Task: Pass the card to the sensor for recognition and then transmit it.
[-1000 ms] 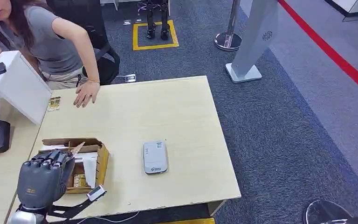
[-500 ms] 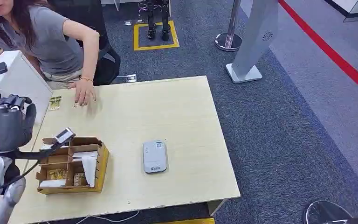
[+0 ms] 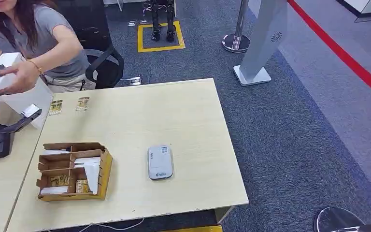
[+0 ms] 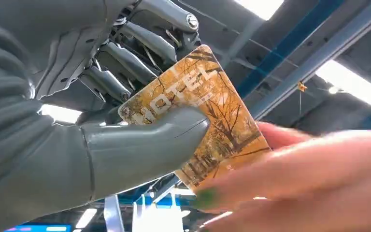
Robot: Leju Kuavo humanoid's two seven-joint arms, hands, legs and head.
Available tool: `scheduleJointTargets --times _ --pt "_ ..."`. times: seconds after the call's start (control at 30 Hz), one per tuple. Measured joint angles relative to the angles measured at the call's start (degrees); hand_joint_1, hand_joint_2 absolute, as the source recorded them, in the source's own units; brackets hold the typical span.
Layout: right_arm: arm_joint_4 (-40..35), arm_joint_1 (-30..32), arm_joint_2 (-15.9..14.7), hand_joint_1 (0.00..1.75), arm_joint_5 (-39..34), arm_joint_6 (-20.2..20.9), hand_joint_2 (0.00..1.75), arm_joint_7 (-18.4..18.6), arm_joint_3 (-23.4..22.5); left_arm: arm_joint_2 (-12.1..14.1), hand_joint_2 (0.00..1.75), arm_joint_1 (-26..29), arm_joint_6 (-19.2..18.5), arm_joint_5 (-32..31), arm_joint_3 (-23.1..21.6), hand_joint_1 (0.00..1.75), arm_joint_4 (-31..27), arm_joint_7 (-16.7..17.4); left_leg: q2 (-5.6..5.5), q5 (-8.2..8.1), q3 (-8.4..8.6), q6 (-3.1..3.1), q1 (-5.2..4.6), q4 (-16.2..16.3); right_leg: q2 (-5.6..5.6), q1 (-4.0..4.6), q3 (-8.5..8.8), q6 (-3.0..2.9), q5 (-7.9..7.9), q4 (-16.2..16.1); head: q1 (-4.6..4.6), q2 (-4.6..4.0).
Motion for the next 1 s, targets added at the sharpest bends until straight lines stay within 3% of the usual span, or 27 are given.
scheduleJointTargets --times 0.03,0.07,0.1,0.13,0.77,1.0 --pt "0.0 0.0 0.0 0.0 0.0 0.0 0.0 0.0 0.0 0.0 1.75 -0.1 0.0 0.0 -0.1 1.75 0.3 0.0 0.01 0.0 0.0 0.0 0.0 0.0 0.01 0.0 0.0 0.0 0.0 0.0 0.0 0.0" --pt "0.0 0.0 0.1 0.0 0.0 0.0 0.0 0.0 0.0 0.1 1.75 -0.1 0.0 0.0 -0.1 1.52 0.5 0.0 0.02 0.0 0.0 0.0 0.0 0.0 0.04 0.0 -0.02 0.0 0.0 0.0 -0.02 0.0" --pt "0.0 0.1 0.2 0.0 0.0 0.0 0.0 0.0 0.0 0.2 1.75 -0.2 0.0 0.0 -0.2 0.14 0.7 0.0 0.01 0.0 0.0 0.0 0.0 0.0 0.03 0.0 -0.02 0.0 0.0 0.0 -0.02 0.0" --pt "0.0 0.1 0.2 0.0 0.0 0.0 0.0 0.0 0.0 0.2 1.75 -0.2 0.0 0.0 -0.2 0.0 0.8 0.0 0.0 0.0 0.0 0.0 0.0 0.0 0.02 0.0 -0.02 0.0 0.0 0.0 0.0 0.0" --pt "0.1 0.1 0.3 0.0 -0.1 -0.1 0.0 -0.2 0.3 1.3 1.75 -0.2 2.2 1.0 -0.2 0.0 1.6 0.0 0.02 0.0 -0.01 0.0 0.01 0.0 0.03 0.0 -0.01 0.0 0.0 0.0 0.0 0.0" --pt "0.1 0.3 0.3 0.0 -0.2 -0.1 0.0 0.0 0.3 2.7 1.75 2.9 3.9 3.5 0.5 0.0 -3.2 -0.6 0.02 -0.01 -0.02 0.0 0.01 0.0 0.05 0.0 -0.03 0.0 0.0 0.0 0.0 0.0"
